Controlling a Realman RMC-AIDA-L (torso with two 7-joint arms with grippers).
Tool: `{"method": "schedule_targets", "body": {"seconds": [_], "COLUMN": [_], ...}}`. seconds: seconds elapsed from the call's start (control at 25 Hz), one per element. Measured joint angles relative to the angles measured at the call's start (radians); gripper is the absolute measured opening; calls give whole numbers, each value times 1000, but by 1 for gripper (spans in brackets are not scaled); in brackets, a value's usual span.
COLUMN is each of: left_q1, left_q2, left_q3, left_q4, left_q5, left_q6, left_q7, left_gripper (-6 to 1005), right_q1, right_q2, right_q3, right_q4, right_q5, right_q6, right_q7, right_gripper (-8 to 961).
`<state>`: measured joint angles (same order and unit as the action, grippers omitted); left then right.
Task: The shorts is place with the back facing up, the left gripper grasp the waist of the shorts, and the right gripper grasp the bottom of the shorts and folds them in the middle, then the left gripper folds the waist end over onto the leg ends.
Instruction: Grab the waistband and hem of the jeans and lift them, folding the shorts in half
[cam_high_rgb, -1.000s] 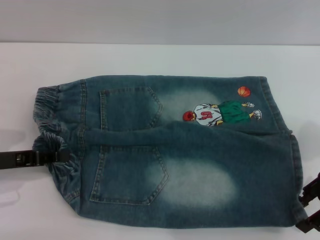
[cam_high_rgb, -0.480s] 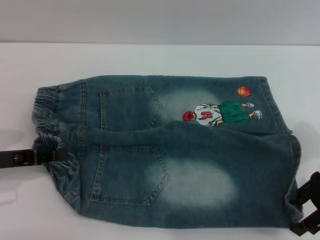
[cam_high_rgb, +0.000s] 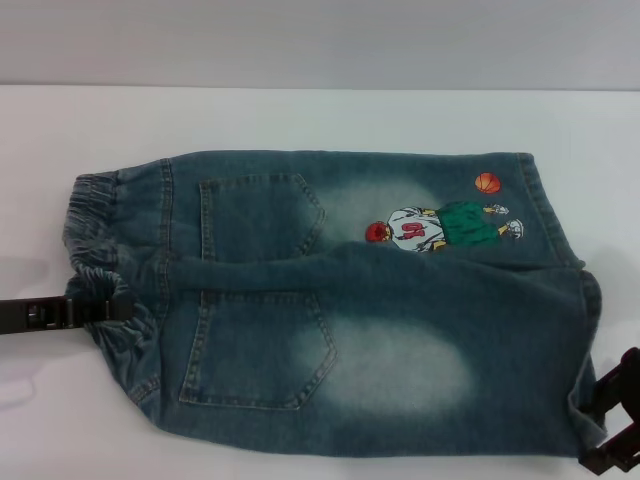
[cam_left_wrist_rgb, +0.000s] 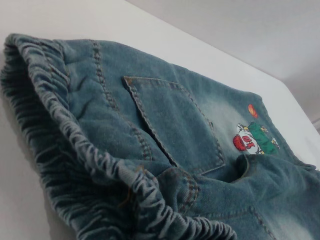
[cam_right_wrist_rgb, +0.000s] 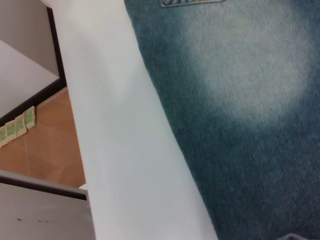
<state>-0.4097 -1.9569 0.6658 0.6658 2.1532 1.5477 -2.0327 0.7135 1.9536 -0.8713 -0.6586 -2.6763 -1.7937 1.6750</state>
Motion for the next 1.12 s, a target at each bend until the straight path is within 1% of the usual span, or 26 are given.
{"method": "schedule_targets", "body": {"seconds": [0.28,0.52,0.64,0.84,1.04,1.12], "left_q1": [3,11,14,16,17,17], "left_q2": [1,2,2,4,6,7], "left_q3": [0,0,0,0,0,0], "left_q4": [0,0,0,0,0,0], "left_q5": [1,2,2,1,0,-1], "left_q6": [0,0,1,2,4,6], "left_q7": [3,5,5,5,5,5], "left_gripper": [140,143,145,148,151,152], "right_q1": [-2,-17,-15,-12,-16,-18], "right_q2": [6,25,30,33,33,33], "right_q3": [0,0,-1,-2,-2,-2], "right_q4": [-1,-31,-34,-34,-36,-36], "right_q5": [-1,-6,-26,-36,-37,-37], "right_q6": [17,39,39,39,39,39], "right_q7": [2,3,3,3,2,1], "right_gripper": [623,478,391,246,50,33]}}
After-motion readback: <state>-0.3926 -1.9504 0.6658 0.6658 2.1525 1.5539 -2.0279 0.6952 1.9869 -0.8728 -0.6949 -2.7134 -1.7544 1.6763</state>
